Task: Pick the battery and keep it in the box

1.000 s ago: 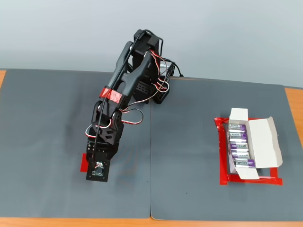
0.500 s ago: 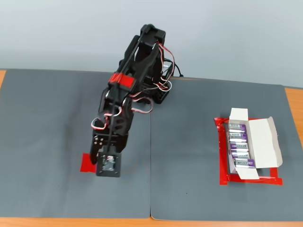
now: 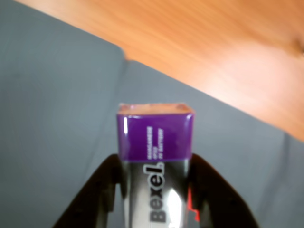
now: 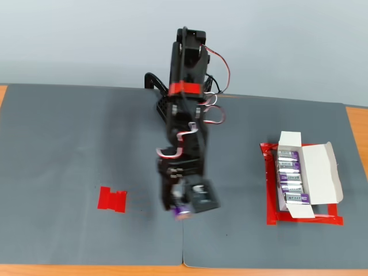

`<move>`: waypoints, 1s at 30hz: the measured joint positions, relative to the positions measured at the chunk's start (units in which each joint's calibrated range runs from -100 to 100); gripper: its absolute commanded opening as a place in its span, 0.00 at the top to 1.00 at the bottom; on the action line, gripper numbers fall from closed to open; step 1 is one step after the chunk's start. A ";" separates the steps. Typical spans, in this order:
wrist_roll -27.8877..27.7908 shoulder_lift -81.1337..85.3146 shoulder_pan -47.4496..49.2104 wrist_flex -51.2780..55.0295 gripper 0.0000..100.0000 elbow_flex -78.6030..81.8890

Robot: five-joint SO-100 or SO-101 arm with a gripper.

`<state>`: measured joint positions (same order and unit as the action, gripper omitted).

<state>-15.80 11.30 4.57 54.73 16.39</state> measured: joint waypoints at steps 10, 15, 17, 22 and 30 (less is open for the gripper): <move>0.00 0.00 12.68 0.00 0.98 -2.51; 0.54 0.00 17.98 0.00 0.98 -2.51; 2.25 0.00 19.90 0.00 0.98 -2.51; 7.91 0.00 23.88 0.00 0.98 -2.51; 10.31 0.00 33.38 0.00 0.98 -2.51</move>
<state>-5.49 11.30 37.95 54.73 13.88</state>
